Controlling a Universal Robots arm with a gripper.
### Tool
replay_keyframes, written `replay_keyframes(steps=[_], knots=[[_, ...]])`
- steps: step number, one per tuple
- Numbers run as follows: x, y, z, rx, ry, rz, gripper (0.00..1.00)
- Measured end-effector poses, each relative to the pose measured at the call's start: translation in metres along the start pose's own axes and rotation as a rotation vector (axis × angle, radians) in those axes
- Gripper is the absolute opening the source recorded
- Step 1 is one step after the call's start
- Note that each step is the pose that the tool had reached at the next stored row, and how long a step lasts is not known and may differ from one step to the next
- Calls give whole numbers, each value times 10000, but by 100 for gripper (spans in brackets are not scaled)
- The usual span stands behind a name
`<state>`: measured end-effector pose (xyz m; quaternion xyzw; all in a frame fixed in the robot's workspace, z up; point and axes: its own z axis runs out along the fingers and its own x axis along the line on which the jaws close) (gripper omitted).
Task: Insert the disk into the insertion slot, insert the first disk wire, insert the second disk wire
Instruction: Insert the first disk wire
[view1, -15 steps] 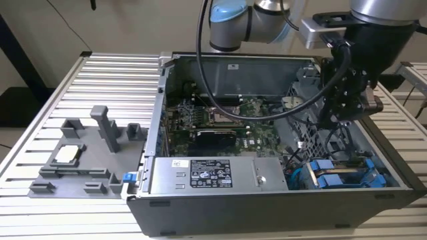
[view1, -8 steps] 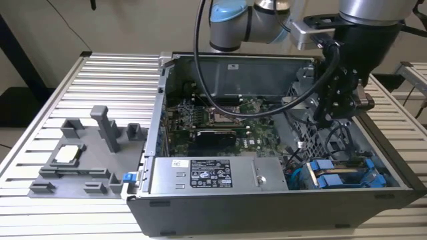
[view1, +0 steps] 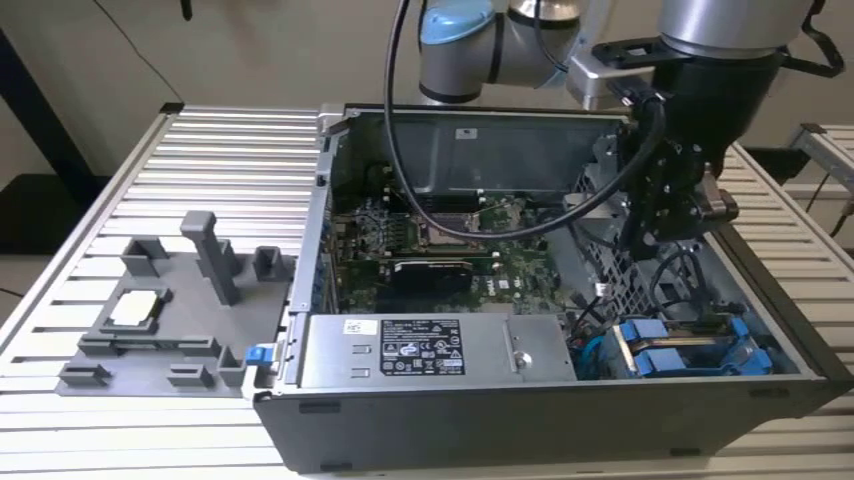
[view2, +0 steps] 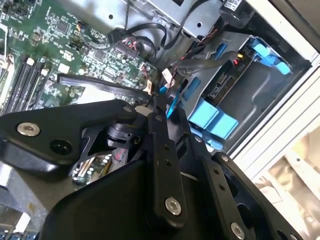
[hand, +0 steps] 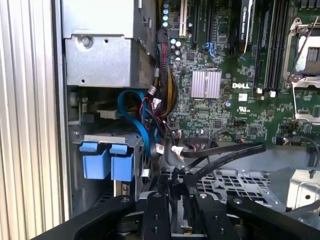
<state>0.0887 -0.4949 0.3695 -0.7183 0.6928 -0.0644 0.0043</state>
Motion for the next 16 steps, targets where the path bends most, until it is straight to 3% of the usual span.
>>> replay_keyframes(steps=[2, 10, 12, 13, 16], knots=[[-1, 23, 6, 63, -1, -11, 27], [-2, 23, 5, 63, 12, -12, 27], [-2, 24, 5, 63, 14, -13, 24], [-2, 23, 5, 63, 16, -13, 17], [-2, 24, 5, 63, 20, -13, 17]])
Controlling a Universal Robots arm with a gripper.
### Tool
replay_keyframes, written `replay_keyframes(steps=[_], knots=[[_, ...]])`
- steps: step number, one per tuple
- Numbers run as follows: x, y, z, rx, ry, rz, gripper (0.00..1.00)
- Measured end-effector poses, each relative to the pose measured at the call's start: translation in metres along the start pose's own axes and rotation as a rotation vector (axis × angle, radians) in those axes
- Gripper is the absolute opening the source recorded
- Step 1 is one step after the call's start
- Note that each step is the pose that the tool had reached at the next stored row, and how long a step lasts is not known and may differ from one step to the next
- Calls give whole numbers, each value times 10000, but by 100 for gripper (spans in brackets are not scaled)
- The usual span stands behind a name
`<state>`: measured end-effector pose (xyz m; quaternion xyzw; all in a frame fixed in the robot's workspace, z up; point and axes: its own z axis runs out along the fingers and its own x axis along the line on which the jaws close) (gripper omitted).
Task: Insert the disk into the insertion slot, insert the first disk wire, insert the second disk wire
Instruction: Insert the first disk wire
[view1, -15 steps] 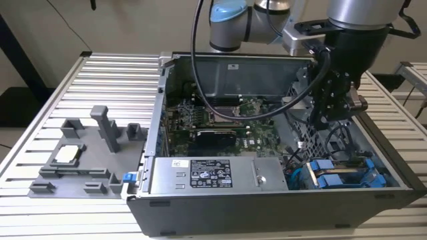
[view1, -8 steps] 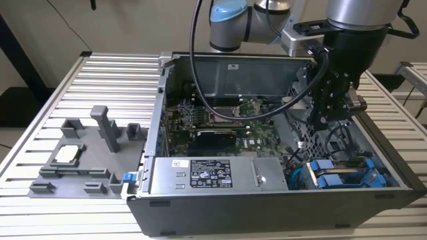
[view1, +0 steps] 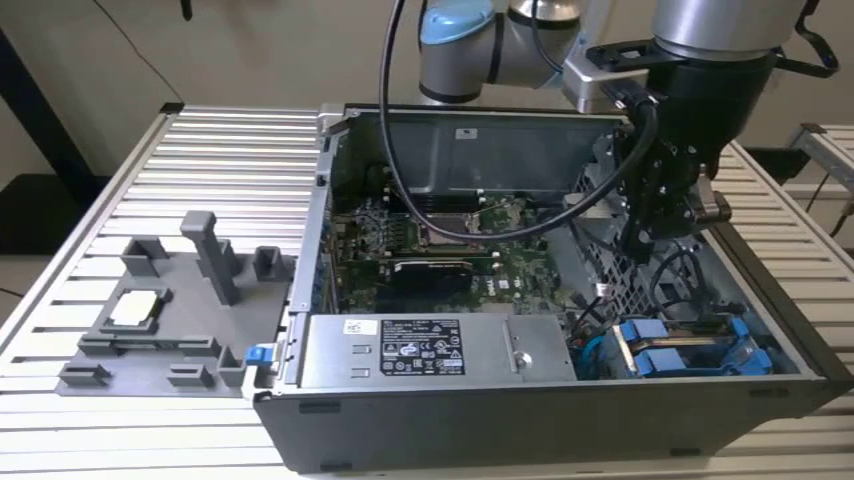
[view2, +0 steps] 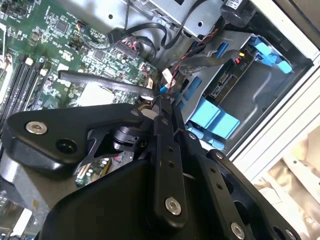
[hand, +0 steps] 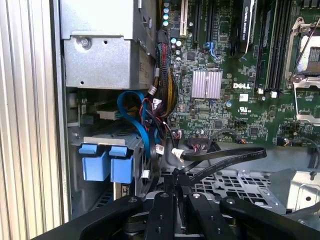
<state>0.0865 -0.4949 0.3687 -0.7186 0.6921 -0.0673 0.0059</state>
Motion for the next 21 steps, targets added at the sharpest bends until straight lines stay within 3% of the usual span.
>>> replay_keyframes(steps=[16, 17, 18, 21], knots=[[-1, 9, -3, 0, 29, -1, 19], [-3, 16, -4, 4, 70, -6, 19], [-12, 30, -6, 18, 178, -16, 26], [-66, 60, -13, 51, 472, -45, 26]])
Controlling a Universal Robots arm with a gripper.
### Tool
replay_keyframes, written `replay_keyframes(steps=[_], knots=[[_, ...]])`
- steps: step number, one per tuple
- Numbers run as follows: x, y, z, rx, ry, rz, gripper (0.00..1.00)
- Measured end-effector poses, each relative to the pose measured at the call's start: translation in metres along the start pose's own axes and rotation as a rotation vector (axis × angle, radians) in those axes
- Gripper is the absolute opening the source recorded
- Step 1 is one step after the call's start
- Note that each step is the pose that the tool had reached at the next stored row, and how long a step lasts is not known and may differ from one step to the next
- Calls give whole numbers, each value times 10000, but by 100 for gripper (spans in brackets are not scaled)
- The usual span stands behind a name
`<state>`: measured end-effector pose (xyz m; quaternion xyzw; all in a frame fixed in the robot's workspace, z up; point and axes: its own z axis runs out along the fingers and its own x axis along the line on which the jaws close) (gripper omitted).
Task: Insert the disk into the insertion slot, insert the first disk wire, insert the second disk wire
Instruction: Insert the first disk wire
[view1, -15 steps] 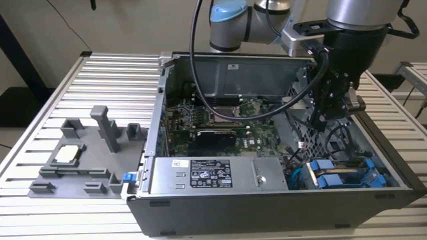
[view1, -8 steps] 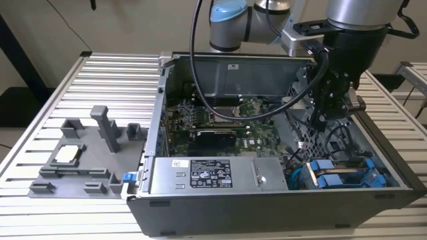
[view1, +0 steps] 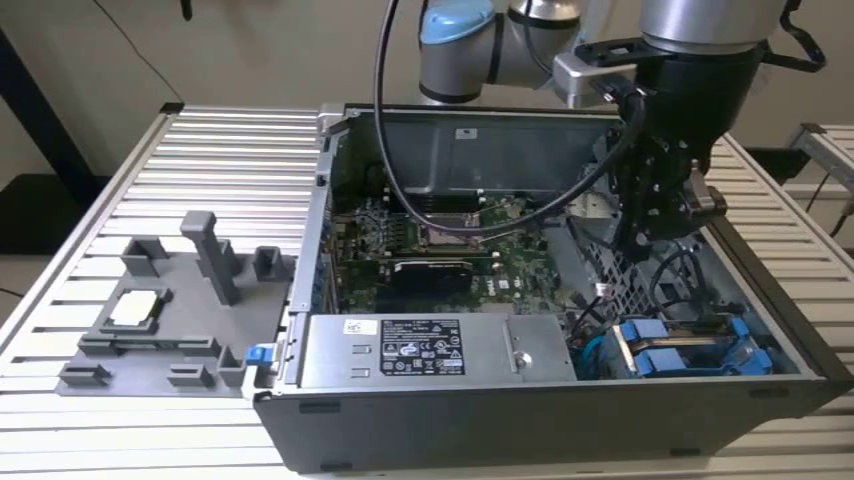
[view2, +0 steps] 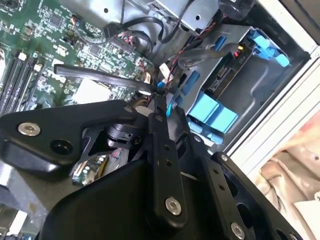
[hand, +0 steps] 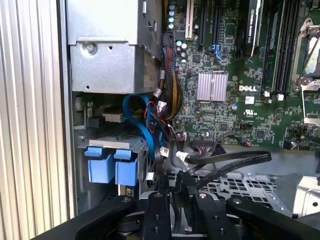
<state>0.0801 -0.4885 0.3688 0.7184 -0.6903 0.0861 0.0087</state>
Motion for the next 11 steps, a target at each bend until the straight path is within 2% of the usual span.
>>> replay_keyframes(steps=[1, 2, 3, 7, 9, 11], knots=[[-10, 2, -2, 5, 156, -18, 26], [-18, 2, -2, 15, 348, -39, 26], [-29, 2, -2, 37, 488, -52, 26], [-48, 3, 20, 137, 492, -82, 26], [-50, 4, 29, 177, 412, -124, 26], [-52, 5, 39, 206, 374, -171, 26]])
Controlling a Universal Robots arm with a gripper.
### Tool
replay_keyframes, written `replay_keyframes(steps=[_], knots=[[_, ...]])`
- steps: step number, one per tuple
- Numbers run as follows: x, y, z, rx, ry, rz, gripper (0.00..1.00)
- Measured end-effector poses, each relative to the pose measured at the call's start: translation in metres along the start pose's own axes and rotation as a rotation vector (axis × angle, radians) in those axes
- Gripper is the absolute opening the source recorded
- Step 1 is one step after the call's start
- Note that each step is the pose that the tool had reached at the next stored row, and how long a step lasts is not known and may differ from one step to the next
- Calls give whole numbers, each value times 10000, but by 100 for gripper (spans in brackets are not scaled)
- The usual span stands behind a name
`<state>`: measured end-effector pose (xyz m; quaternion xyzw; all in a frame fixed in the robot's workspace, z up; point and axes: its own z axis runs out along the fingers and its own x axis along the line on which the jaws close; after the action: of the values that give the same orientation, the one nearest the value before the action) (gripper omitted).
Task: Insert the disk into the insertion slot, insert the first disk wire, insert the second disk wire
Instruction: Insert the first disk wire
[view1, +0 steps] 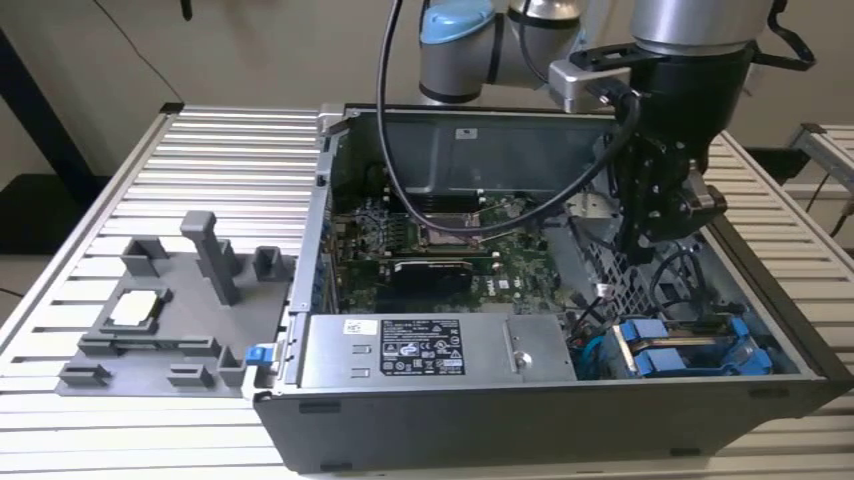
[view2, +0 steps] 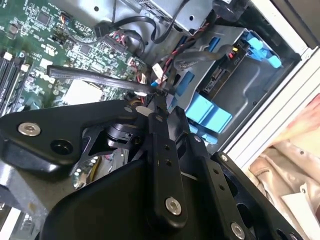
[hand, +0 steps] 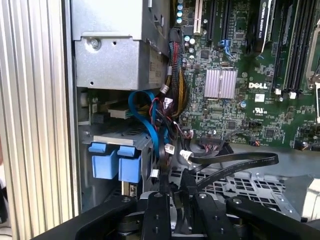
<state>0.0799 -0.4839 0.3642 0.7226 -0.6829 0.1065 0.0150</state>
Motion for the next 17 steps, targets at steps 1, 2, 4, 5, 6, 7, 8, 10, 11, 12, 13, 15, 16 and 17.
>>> replay_keyframes(steps=[1, 2, 4, 5, 6, 7, 8, 10, 11, 12, 13, 15, 16, 17], knots=[[0, 1, 3, 15, -39, -30, 26], [0, 1, 6, 28, -106, -61, 26], [0, 2, 6, 47, -229, -113, 26], [-1, 2, 6, 54, -279, -136, 24], [-1, 2, 6, 60, -314, -158, 24], [-1, 1, 6, 66, -342, -180, 16], [-1, 1, 6, 70, -362, -199, 16], [0, 2, 7, 76, -391, -224, 16], [0, 2, 7, 80, -426, -236, 16], [0, 2, 7, 89, -514, -244, 16], [1, 1, 5, 97, -596, -254, 16], [7, 0, 2, 107, -670, -275, 18], [12, -2, -3, 105, -674, -284, 18], [18, -4, -20, 98, -673, -292, 25]])
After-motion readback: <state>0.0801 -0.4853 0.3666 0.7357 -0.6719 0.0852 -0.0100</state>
